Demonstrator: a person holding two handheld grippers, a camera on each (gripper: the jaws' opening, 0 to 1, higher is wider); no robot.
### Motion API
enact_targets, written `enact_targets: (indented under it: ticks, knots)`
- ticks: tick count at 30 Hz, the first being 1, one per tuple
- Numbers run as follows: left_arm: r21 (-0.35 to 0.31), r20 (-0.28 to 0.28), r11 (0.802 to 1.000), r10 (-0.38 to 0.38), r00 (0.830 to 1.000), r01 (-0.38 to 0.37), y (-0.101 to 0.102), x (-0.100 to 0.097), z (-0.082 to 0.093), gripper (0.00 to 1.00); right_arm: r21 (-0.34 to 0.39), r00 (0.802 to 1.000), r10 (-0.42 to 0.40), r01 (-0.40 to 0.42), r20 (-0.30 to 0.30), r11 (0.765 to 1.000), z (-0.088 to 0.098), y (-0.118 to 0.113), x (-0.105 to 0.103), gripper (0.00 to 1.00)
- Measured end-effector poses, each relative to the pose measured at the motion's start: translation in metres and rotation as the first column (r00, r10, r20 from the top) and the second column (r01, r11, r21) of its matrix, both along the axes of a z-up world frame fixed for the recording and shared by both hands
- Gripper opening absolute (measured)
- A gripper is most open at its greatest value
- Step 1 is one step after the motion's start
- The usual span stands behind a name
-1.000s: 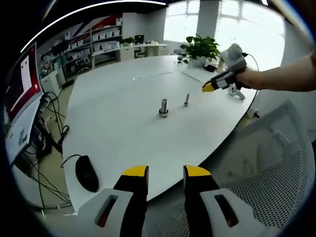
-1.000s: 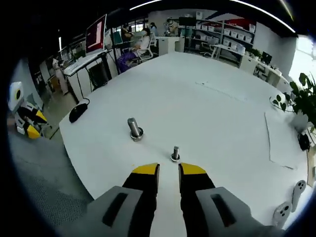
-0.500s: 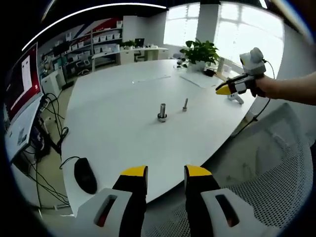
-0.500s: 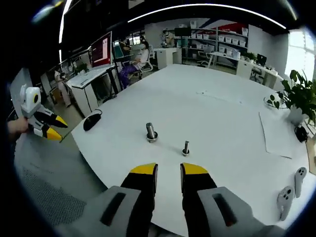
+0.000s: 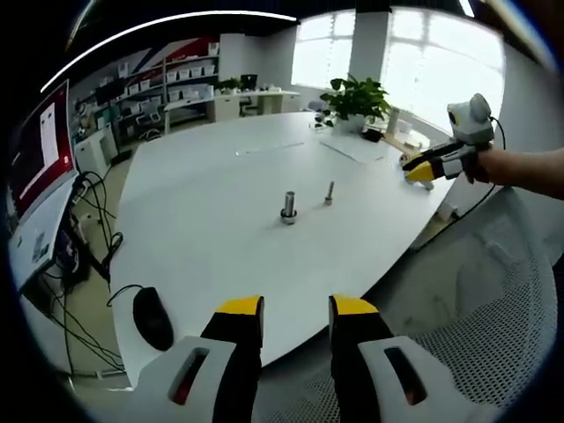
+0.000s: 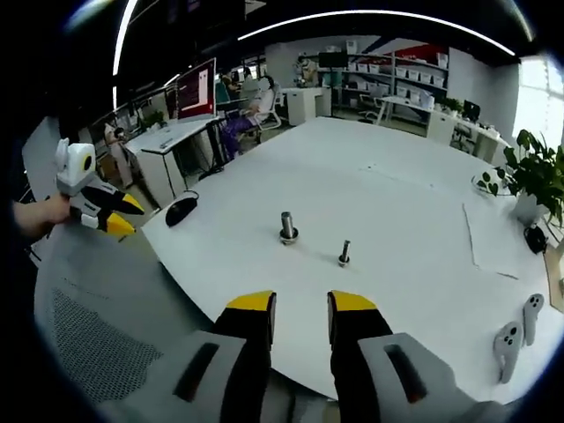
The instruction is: Place the washer onto the threaded stud by aligning its center hole with the stud, sliding it down to the base, and recovering from edge contact or off-axis alignment until the washer reaches the visible bottom stop.
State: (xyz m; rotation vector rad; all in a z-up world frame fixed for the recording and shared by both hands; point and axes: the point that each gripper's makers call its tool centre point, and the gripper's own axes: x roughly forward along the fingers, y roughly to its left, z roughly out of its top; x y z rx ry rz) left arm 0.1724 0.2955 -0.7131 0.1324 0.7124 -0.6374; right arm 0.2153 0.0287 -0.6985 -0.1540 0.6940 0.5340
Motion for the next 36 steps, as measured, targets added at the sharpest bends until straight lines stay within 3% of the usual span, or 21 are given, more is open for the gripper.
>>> enact_targets:
  ticks: [17, 24, 32, 36]
  knots:
    - [-0.057, 0.034, 0.998, -0.033, 0.999, 0.034, -0.009, 0.000, 0.011, 0.27, 0.026, 0.996, -0.079, 0.078, 0.029, 0.997, 0.002, -0.006, -0.024, 0.27]
    - [-0.057, 0.058, 0.998, -0.033, 0.998, 0.036, -0.009, 0.002, 0.014, 0.26, 0.007, 0.992, -0.101, 0.100, 0.076, 0.995, 0.006, -0.011, -0.017, 0.28]
    - [-0.044, 0.066, 0.998, -0.031, 0.997, 0.034, -0.009, 0.002, 0.014, 0.25, -0.021, 0.998, -0.066, 0.067, 0.004, 0.998, -0.012, -0.009, -0.023, 0.29]
    - [-0.040, 0.057, 0.999, -0.024, 0.998, 0.026, -0.007, 0.003, 0.013, 0.25, -0.036, 0.999, -0.045, 0.045, 0.016, 0.998, -0.010, -0.006, -0.023, 0.30]
